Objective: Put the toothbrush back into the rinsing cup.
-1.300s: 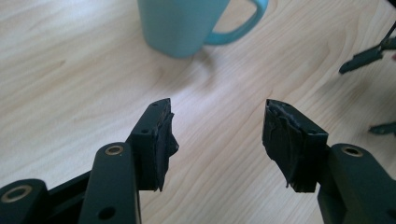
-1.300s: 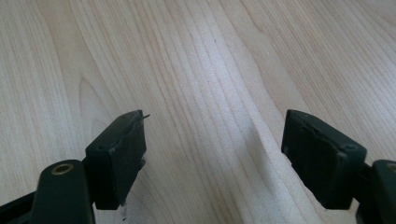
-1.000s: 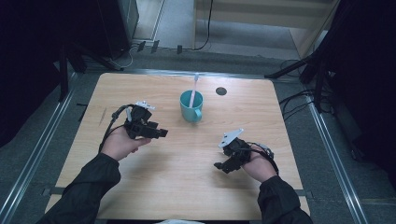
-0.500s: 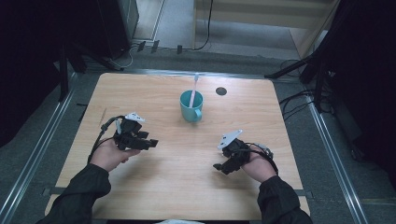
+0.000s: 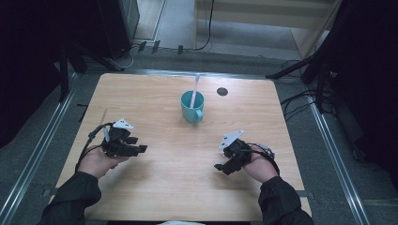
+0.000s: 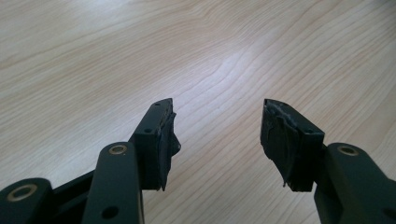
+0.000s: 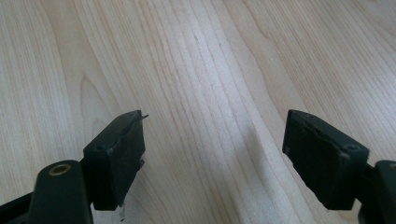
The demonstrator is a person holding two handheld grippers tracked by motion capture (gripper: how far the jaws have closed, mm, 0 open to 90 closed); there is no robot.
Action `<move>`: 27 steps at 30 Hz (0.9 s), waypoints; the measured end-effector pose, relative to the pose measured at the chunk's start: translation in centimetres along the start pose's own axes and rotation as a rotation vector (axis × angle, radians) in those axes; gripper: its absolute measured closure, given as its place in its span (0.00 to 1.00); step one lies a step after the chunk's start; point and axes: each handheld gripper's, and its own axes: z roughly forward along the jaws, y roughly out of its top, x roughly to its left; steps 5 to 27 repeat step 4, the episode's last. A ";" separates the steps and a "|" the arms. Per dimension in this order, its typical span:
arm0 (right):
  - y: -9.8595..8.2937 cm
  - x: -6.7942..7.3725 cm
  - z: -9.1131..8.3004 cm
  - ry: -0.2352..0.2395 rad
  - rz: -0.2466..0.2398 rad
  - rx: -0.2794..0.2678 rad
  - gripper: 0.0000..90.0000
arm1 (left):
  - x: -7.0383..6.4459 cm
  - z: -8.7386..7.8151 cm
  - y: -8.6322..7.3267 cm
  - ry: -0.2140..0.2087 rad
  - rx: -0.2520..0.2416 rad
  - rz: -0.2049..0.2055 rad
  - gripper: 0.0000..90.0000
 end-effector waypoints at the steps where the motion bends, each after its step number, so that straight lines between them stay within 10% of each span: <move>1: 0.1 0.0 0.0 0.001 0.000 0.000 0.23 | 0.1 0.0 -0.1 0.002 0.002 -0.011 0.49; 27: 0.2 -0.1 0.1 0.004 -0.003 0.003 0.23 | 0.4 0.0 -0.3 0.006 0.000 -0.025 0.49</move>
